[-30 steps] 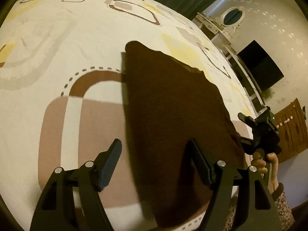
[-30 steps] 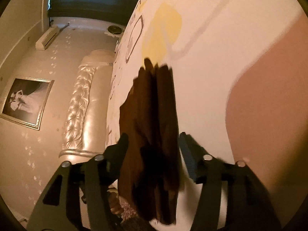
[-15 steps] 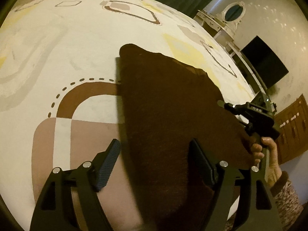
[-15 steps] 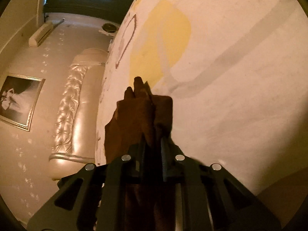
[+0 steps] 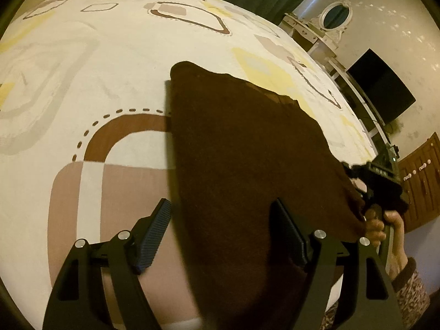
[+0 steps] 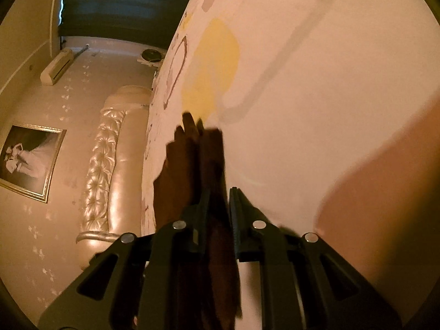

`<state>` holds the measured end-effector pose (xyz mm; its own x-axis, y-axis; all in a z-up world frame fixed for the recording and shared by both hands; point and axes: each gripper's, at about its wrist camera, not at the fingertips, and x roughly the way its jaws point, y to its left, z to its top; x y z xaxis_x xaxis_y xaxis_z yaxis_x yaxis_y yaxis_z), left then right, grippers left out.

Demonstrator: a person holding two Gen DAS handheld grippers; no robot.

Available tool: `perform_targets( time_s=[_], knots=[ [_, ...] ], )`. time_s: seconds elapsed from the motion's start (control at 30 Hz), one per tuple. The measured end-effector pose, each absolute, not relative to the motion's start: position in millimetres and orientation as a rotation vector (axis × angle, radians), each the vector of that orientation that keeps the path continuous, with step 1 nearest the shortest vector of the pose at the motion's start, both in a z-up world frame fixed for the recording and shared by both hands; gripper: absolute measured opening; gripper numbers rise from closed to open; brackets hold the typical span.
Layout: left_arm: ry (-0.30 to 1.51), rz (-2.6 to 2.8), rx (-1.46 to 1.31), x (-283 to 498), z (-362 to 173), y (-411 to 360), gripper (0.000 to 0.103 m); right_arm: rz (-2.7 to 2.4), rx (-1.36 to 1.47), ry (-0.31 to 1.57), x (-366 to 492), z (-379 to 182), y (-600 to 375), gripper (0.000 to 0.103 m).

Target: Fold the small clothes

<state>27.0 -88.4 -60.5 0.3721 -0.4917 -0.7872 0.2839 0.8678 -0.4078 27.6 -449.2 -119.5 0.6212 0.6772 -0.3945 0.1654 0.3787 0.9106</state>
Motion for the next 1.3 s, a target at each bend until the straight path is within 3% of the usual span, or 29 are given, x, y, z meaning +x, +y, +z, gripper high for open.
perform_targets(
  time_s=[0.4, 0.67, 0.83, 1.17, 1.3],
  knots=[
    [1.090, -0.478, -0.195, -18, -57, -83, 0.075, 0.372, 1.206, 0.892, -52, -122, -434, 0.018],
    [1.065, -0.446, -0.092, -59, -45, -84, 0.075, 0.324, 1.128, 0.925, -84, -104, -418, 0.034],
    [1.014, -0.403, 0.043, -90, -38, -96, 0.075, 0.217, 0.959, 0.931, -101, -78, -392, 0.054],
    [0.939, -0.342, 0.062, -119, -23, -100, 0.082, -0.008, 0.454, 0.901, -146, -37, -340, 0.072],
    [0.931, -0.309, 0.029, -126, -22, -97, 0.082, -0.060, 0.399, 0.863, -165, -39, -326, 0.082]
  ],
)
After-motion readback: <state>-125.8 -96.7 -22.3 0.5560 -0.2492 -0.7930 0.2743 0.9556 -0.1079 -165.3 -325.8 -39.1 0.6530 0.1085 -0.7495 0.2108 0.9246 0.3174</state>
